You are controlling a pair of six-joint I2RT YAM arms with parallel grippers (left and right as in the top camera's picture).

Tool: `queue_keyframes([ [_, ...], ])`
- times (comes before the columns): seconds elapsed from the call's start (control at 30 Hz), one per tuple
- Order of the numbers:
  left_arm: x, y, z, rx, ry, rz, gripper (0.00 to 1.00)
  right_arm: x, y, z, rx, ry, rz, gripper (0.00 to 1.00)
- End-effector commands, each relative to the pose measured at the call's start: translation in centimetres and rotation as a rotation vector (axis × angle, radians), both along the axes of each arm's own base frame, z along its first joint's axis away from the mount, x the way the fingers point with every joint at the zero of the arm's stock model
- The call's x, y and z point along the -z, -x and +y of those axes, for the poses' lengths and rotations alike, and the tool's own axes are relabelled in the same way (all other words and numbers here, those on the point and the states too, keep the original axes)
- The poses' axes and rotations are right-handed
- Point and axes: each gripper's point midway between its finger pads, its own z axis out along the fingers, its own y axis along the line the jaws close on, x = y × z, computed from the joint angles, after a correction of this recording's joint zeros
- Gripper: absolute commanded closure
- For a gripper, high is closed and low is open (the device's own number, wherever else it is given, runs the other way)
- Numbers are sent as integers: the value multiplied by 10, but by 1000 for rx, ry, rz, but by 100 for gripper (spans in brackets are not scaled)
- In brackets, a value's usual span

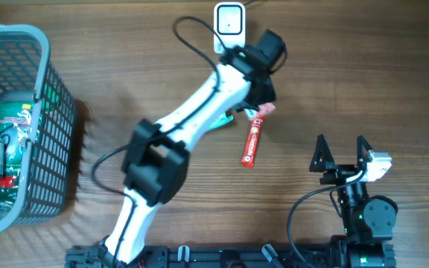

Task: Scan the item barcode
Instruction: 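Place the orange box on the table right of the red stick, then reach into the basket and grasp the small green-and-white box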

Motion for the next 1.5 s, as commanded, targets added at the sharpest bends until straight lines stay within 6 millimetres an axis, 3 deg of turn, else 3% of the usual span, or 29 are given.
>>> queue_keyframes([
  [0.0,40,18,-34,47,31,61,40,-2,0,0,4,9,-10,0],
  [0.1,53,26,-51,83,33,54,37,-2,0,0,4,9,-10,0],
  [0.17,51,26,-51,90,28,43,20,-2,0,0,4,9,-10,0],
  [0.23,41,22,-44,80,17,31,13,-2,0,0,4,9,-10,0],
  [0.3,9,12,-20,36,-18,-6,8,-2,0,0,4,10,-10,0],
  [0.37,-52,0,13,3,-43,-96,0,-2,0,0,4,9,-10,0],
  [0.4,-72,-3,25,-13,-52,-129,0,-2,0,0,4,9,-10,0],
  [0.43,-101,-6,46,-40,-72,-183,0,-2,0,0,4,9,-10,0],
  [0.5,-177,-8,111,-156,-118,-337,0,-2,0,0,4,9,-10,0],
  [0.53,-200,-5,135,-203,-134,-387,0,-2,0,0,4,9,-10,0],
  [0.57,-235,1,175,-286,-160,-464,0,-2,0,0,4,9,-10,0],
  [0.63,-277,15,238,-427,-222,-560,0,-2,0,0,4,9,-10,0],
  [0.7,-307,48,324,-719,-277,-599,0,-2,0,0,4,9,-10,0],
  [0.77,-311,76,380,-951,-298,-568,0,-2,0,0,4,9,-10,0],
  [0.8,-307,98,418,-1134,-316,-525,0,-2,0,0,4,9,-10,0],
  [0.83,-303,113,441,-1259,-334,-489,0,-2,0,0,4,10,-10,0],
  [0.97,-266,148,506,-1550,-367,-305,0,-2,0,0,4,9,-10,0],
  [1.07,-220,164,547,-1664,-418,-169,0,-2,0,0,4,9,-10,0],
  [1.17,-185,163,574,-1618,-466,-130,0,-2,0,0,4,10,-10,0],
  [1.23,-169,149,587,-1482,-475,-145,0,-2,0,0,4,9,-10,0],
  [1.37,-172,96,592,-896,-499,-259,0,-2,0,0,4,9,-10,0],
  [1.47,-174,88,599,-607,-618,-247,0,-2,0,0,4,9,-10,1],
])
